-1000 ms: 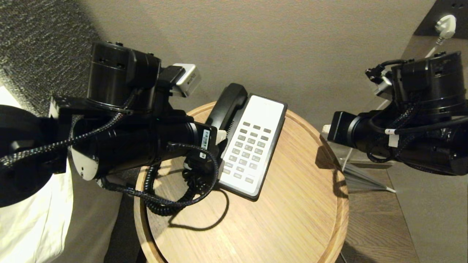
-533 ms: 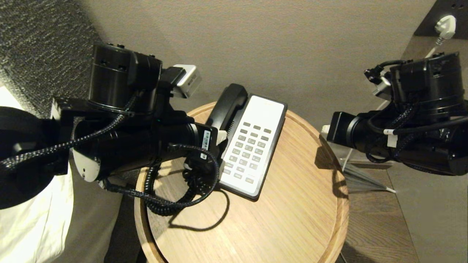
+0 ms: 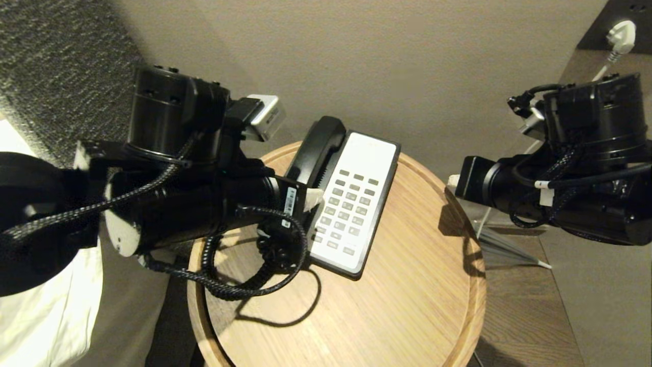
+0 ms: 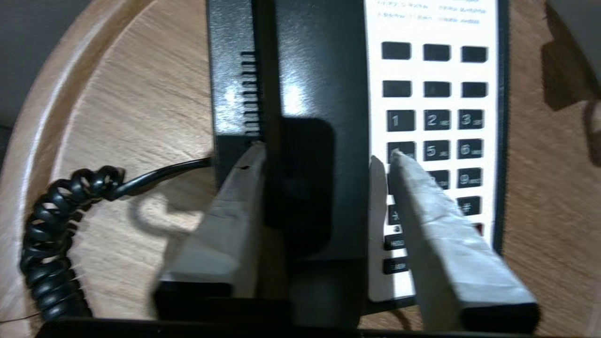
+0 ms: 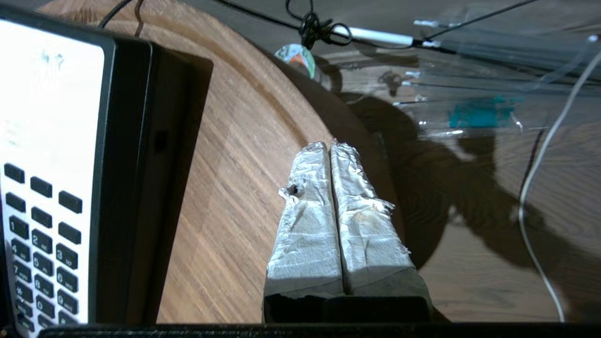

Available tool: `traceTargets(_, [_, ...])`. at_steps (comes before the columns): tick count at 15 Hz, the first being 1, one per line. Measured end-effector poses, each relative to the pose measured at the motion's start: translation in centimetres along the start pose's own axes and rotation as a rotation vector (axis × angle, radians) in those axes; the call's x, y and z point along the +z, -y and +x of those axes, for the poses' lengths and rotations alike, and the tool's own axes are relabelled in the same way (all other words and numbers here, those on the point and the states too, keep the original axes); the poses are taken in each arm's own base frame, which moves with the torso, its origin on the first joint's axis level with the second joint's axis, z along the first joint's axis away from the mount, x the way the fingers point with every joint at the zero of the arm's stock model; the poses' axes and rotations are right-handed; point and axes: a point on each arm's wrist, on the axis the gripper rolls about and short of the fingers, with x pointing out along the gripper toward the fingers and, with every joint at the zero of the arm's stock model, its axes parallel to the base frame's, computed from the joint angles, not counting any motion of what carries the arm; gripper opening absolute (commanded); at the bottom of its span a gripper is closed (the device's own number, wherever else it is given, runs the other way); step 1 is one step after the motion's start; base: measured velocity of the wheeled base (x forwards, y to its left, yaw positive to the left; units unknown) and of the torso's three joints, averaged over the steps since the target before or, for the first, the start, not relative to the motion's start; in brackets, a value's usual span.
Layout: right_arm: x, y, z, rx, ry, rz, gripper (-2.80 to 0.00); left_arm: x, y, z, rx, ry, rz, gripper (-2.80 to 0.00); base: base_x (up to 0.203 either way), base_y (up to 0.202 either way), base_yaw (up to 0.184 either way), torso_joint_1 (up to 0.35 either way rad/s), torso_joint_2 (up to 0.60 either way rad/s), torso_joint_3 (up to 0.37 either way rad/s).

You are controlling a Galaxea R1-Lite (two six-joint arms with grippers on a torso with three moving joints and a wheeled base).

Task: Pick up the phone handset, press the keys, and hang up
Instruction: Put the handset back, then end the call using the dial pad

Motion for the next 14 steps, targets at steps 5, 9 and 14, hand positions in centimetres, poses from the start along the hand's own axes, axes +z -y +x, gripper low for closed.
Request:
traceTargets(5, [0.0,0.0,0.0,0.0,-0.001,-0.001,-2.8,0.2,-0.1,-0.4,0.008,0.012,-0.005,0.0,0.0,0.0,0.0,0.0,0.0,0.0])
traceTargets(9, [-0.3,0.2,-0.1,-0.004,-0.008,-0.002,-2.8,0.7,-0.8,-3.5,0.02,0.074,-0.045,0.0,0.0,0.0,0.0,0.0,0.0,0.0])
traceTargets(14, [-0.2,-0.1,-0.7,0.029,-0.001,0.005,-2.8,-0.8,-2.5,-8.0,0.054,0.125,-0.084,-2.8,0.0,0.0,0.0,0.0,0.0,0.0])
